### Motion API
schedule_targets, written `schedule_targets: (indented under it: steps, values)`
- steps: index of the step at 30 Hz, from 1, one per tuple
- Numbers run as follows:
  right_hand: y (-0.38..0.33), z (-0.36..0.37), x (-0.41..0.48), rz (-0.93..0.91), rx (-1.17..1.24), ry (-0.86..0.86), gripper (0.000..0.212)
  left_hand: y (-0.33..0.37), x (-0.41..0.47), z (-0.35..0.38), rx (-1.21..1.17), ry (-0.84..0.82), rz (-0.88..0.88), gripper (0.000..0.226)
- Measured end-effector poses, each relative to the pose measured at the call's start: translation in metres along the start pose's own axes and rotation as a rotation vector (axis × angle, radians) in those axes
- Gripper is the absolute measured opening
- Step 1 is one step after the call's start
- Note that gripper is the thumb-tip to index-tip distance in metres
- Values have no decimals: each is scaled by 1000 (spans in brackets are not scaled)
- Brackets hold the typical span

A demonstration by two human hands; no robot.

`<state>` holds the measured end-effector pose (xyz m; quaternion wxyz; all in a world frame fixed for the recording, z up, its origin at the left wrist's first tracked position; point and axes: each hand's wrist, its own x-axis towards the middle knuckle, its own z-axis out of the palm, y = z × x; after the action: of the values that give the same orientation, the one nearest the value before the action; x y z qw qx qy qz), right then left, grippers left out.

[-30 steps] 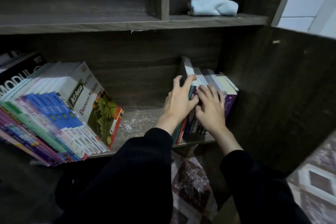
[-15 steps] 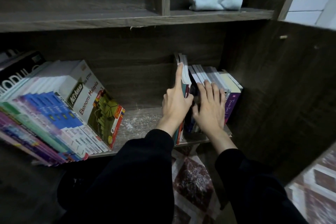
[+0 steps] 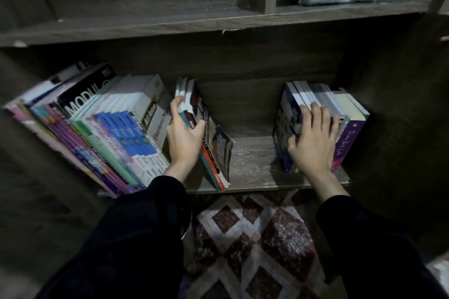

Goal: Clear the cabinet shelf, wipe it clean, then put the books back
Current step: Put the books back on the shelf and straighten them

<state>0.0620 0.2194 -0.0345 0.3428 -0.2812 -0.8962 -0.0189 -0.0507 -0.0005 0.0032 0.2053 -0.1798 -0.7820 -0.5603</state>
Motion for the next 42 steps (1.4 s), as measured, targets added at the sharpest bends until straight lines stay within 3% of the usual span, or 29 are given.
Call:
schedule_targets:
  steps: [7,10,13,17,19,22,24,26,31,38,42]
  values:
    - [-1,0,0,5,13,-15,74,-19,18,-45,152,102,12,58]
    - [-1,0,0,3,12,-13,74,-14,11,-45,178,106,55,71]
    - [-2,-1,0,3,13,-14,74,-19,6,-49,264,100,237,90]
    - [-1,-1,-1,-8,23,-9,73,-43,0,-53,685,85,551,98]
    - [-1,-1,-1,-8,19,-13,73,-55,-6,-49,888,-13,672,104]
    - [-2,0,-1,-12,14,-13,74,-68,-24,-39,1272,-463,829,96]
    - [-3,1,-1,-21,2,-9,75,-77,-32,-35,1488,-762,776,77]
    - [-3,2,-1,-27,-5,0,75,-79,-31,-33,1607,-873,730,64]
    - [-5,8,-1,-26,6,19,74,-77,-28,-29,1604,-871,639,46]
    - [-4,11,-1,-46,-3,57,64,-73,-28,-29,1551,-877,594,45]
    - [-3,5,0,-45,-15,70,58,-48,-28,-4,1271,-738,361,45]
